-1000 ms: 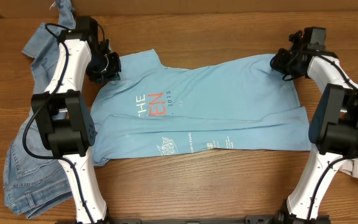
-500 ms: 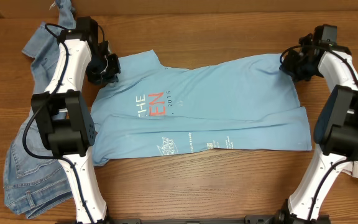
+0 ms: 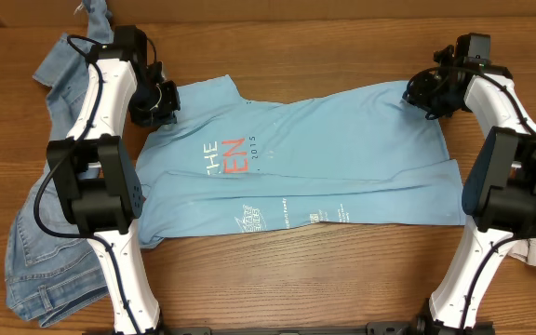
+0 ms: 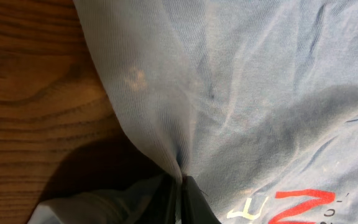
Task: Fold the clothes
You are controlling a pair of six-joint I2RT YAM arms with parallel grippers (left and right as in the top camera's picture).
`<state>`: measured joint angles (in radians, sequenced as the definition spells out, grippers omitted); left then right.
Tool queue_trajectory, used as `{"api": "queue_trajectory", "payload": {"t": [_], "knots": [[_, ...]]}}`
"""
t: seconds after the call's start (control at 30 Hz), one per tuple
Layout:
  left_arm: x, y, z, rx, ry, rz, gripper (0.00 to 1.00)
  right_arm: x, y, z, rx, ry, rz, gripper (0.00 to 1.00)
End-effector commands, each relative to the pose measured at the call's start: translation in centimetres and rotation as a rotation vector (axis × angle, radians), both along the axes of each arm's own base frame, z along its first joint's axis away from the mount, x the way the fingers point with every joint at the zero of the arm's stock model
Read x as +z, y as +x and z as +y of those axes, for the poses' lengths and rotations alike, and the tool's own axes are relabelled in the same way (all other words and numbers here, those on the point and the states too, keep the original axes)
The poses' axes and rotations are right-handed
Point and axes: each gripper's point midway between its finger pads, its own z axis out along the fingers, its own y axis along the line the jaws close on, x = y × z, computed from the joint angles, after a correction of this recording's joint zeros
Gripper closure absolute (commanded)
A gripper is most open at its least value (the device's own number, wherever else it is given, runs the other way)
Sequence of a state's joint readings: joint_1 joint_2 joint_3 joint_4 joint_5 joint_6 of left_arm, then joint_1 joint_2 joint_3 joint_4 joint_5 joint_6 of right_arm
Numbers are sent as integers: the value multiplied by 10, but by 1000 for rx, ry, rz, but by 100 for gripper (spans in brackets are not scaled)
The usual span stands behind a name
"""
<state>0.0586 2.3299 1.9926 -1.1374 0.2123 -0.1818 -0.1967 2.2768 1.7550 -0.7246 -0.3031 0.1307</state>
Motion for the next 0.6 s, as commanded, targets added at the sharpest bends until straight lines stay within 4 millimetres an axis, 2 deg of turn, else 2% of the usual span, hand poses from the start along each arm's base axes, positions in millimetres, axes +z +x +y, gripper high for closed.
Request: {"api": "queue_trajectory", "payload": {"t": [0.0,0.13,0.27,0.37,0.4,0.43,0.57], "knots": [[22,8,-1,0,13,-53,96,15,3,-3,-10,-6,-47,60],[22,6,-1,0,13,-48,96,6,3,-5,-57,9,-31,60],[22,6,-1,0,15,-46,96,-11,2,-4,-58,17,-3,62],[22,5,-1,0,15,-44,96,-10,5,-5,-58,17,-16,81],[21,5,-1,0,14,-43,96,-10,4,-6,-69,21,-12,92],[21,5,-1,0,15,-42,96,-10,4,-6,-80,26,-8,96],[21,5,-1,0,15,-41,96,-10,4,-6,-81,26,-7,96]]}}
